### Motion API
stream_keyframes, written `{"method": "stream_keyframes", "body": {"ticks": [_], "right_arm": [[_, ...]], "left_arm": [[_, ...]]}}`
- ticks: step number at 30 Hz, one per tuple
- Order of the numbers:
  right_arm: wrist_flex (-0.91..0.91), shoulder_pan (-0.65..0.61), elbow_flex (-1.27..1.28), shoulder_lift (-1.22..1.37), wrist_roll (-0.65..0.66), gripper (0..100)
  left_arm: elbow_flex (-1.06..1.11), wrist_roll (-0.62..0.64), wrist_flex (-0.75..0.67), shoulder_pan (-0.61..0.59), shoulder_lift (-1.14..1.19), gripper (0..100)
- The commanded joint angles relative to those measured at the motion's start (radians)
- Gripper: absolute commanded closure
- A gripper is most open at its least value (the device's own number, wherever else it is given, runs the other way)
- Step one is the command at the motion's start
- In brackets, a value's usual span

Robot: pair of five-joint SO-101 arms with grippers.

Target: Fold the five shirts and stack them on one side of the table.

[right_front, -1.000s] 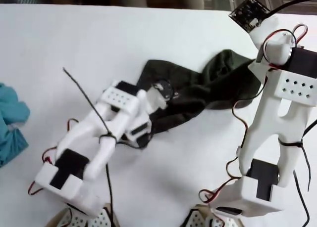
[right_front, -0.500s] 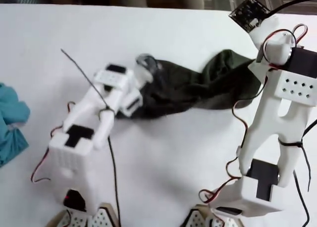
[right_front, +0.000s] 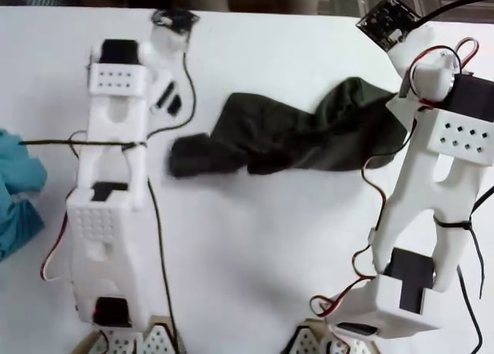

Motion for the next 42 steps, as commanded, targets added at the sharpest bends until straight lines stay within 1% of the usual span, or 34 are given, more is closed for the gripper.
{"method": "stream_keyframes", "body": {"ticks": [1,3,5,7,11,14,20,24,27,29,33,36,39,42], "right_arm": [[0.005,-0.005,-0.041,-0.007,-0.003,97.8],[0.005,-0.005,-0.041,-0.007,-0.003,97.8],[0.005,-0.005,-0.041,-0.008,-0.003,97.8],[0.005,-0.005,-0.041,-0.005,-0.003,97.8],[0.005,-0.005,-0.041,-0.005,-0.003,97.8],[0.005,-0.004,-0.041,-0.005,-0.003,97.8],[0.005,-0.004,-0.043,-0.01,-0.002,97.8],[0.002,-0.005,-0.043,-0.004,-0.002,97.8],[-0.001,-0.005,-0.043,-0.002,-0.002,97.8],[-0.001,-0.005,-0.043,-0.002,0.0,97.8],[-0.001,-0.005,-0.043,-0.002,0.0,97.8],[0.002,-0.005,-0.043,-0.002,0.0,97.8],[0.004,-0.004,-0.043,-0.002,-0.002,97.8],[0.004,-0.004,-0.043,-0.002,-0.002,97.8]], "left_arm": [[-0.027,0.002,0.081,-0.003,-0.005,80],[0.024,-0.005,0.114,0.0,-0.005,80],[0.094,-0.054,0.132,0.015,-0.015,80],[0.176,-0.084,0.133,0.057,-0.032,80],[0.334,-0.083,0.127,0.172,-0.133,80],[0.423,-0.081,0.087,0.232,-0.221,80],[0.618,-0.083,0.021,0.247,-0.285,80],[0.745,-0.077,-0.025,0.278,-0.308,80],[0.823,-0.032,-0.052,0.336,-0.358,80],[0.886,-0.021,-0.117,0.371,-0.385,80],[1.015,0.046,-0.365,0.385,-0.396,80],[1.069,0.104,-0.506,0.381,-0.394,80],[1.072,0.18,-0.594,0.364,-0.377,80],[1.026,0.189,-0.609,0.336,-0.325,80]]}}
